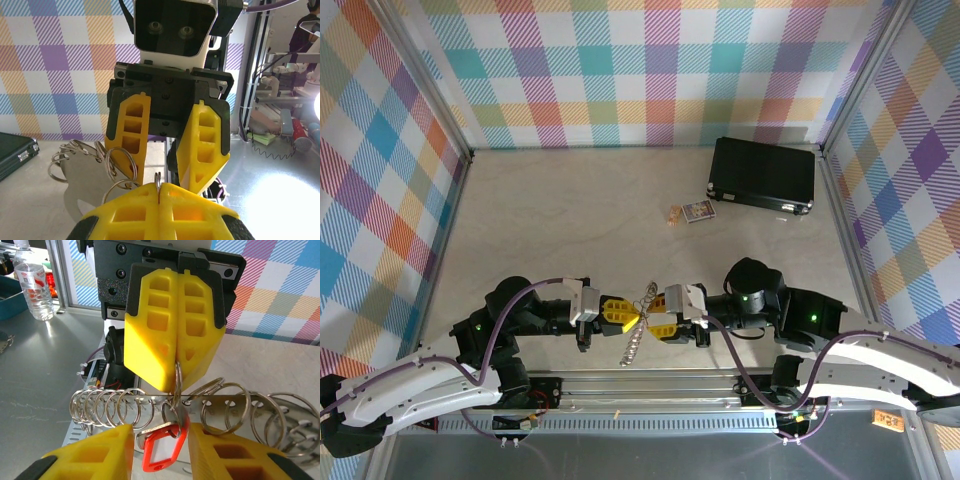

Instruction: Put the keys on the keyring

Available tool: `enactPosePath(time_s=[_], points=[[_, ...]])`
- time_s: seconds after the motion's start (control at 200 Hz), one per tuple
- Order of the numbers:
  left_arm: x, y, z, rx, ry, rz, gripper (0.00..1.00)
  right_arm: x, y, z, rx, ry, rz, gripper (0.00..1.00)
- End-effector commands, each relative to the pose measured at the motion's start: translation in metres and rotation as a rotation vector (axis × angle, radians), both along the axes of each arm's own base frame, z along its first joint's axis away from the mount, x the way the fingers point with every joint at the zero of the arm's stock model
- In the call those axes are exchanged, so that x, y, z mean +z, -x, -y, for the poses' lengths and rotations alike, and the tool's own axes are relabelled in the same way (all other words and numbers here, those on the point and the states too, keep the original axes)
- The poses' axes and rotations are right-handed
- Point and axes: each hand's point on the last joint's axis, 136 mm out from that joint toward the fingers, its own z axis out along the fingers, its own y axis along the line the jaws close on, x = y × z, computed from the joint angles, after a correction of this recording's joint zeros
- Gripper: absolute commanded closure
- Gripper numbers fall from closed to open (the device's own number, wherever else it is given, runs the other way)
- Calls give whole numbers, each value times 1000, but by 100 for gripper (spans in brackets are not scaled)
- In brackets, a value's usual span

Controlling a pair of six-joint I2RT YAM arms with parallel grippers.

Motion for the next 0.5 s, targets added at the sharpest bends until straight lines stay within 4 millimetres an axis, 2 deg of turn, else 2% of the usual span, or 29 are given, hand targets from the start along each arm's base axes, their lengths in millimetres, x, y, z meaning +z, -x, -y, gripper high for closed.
enactPosePath(time_s=[0.0,0.34,0.495], points=[[14,5,-3,-25,64,15,100,12,5,-4,22,-64,-4,65],[13,7,-3,-32,67,6,100,16,3,-7,15,-113,-6,67],[12,6,-3,-31,65,3,100,15,3,-7,15,-113,-9,75]])
